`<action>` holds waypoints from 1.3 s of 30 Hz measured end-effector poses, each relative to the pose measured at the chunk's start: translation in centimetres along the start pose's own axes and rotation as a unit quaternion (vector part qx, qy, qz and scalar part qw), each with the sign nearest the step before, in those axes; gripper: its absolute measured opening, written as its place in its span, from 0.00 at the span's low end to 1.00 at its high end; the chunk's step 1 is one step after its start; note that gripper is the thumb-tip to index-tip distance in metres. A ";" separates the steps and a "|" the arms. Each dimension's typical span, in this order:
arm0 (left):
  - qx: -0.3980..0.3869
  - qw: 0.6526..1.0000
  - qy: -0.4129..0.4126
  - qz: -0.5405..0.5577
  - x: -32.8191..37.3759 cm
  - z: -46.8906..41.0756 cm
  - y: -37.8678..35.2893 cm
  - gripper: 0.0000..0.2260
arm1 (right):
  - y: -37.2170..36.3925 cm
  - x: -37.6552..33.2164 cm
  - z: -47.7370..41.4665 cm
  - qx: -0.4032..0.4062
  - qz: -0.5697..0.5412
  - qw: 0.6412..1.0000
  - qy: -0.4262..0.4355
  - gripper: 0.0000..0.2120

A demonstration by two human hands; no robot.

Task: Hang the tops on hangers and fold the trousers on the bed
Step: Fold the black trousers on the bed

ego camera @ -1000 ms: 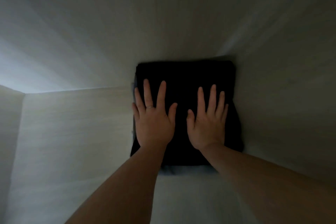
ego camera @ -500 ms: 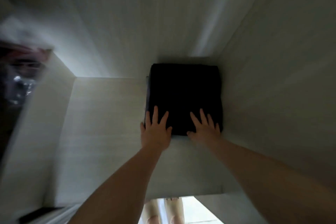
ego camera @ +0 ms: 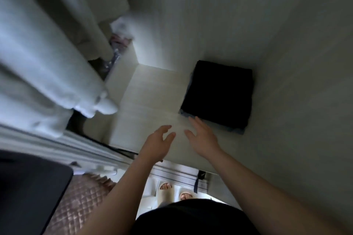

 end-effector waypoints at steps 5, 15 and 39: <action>0.090 0.994 0.064 0.000 -4.3 6.7 5.2 0.17 | -2.8 -6.4 1.5 -0.011 -0.092 0.992 0.081 0.26; 0.246 0.947 0.203 0.030 -13.2 24.2 10.2 0.13 | -13.7 -13.5 12.3 -0.232 -0.155 0.944 0.177 0.19; 0.324 0.922 0.101 -0.189 -16.3 41.6 5.9 0.17 | -12.4 -8.3 33.6 -0.165 -0.267 0.930 0.191 0.12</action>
Point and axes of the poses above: each hand's wrist, its own z-axis away from the middle knuckle, its own y-axis out of the back of the hand, x = y × z, the point moved 9 cm from there along -z, towards the middle knuckle, and after that the axes turned 6 degrees about y, right-handed, at the moved point
